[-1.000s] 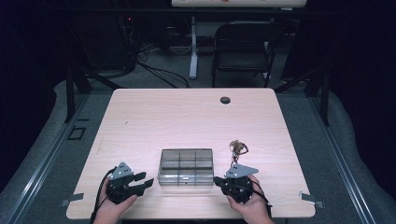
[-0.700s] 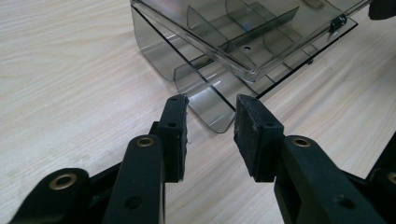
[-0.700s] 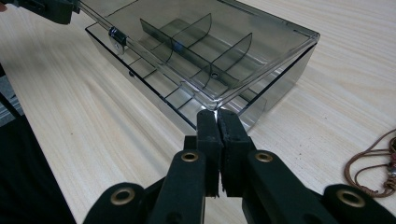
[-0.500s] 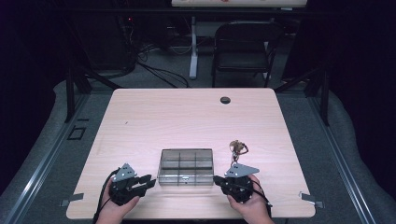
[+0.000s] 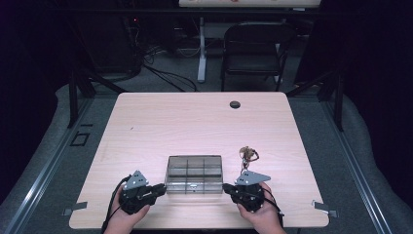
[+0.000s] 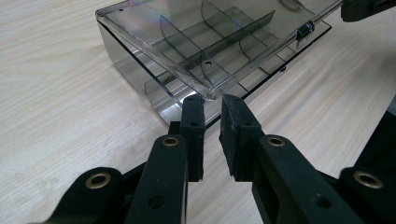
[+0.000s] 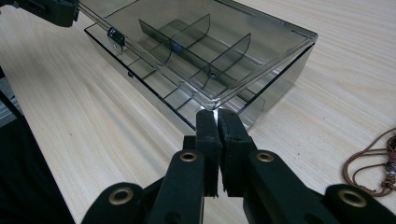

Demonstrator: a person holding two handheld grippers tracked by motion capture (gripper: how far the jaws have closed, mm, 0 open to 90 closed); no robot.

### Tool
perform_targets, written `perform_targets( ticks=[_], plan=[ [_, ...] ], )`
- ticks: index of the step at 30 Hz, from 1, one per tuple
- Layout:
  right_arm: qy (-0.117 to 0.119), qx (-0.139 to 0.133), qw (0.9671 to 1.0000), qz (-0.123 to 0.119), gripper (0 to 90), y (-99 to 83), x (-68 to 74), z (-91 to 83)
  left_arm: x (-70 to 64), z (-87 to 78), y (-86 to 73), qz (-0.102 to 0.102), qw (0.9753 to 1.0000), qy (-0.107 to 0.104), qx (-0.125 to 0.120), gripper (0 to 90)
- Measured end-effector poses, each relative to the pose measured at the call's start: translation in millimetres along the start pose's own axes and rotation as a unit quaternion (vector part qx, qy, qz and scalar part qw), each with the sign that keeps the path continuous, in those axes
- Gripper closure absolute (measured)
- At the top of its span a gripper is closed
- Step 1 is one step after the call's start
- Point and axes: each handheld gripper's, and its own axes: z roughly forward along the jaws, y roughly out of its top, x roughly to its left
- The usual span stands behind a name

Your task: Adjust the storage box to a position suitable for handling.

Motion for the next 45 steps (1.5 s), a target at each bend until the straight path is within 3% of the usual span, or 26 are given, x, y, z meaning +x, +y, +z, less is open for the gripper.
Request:
perform_targets(
  ticks=[8, 16, 27, 31, 35, 45],
  plan=[
    [0.002, -0.004, 1.0000, 0.006, 86.7, 0.6, -0.4, -0.4, -0.2, -0.6, 1.4, -0.003, 1.0000, 0.002, -0.002, 80.1],
    [0.003, -0.009, 0.9999, 0.009, 85.3, 2.5, -1.3, -2.7, 0.9, -1.4, 4.3, -0.019, 0.9998, -0.004, -0.009, 80.1],
    [0.012, -0.001, 0.9999, 0.006, 82.9, 5.5, -0.5, -1.9, 2.1, -3.3, 8.4, -0.021, 0.9996, -0.005, -0.018, 80.3],
    [0.005, -0.006, 1.0000, -0.003, 81.7, 9.1, 1.4, -2.7, 2.3, -4.0, 10.6, -0.019, 0.9997, -0.003, -0.016, 80.4],
    [0.003, -0.017, 0.9998, 0.014, 82.2, 12.3, -0.6, -3.1, 2.4, -4.5, 12.5, -0.019, 0.9997, -0.003, -0.016, 80.6],
    [-0.008, -0.028, 0.9995, 0.014, 82.5, 18.7, -2.1, -9.0, 3.5, -7.9, 18.5, -0.027, 0.9992, 0.000, -0.029, 80.6]
  ],
)
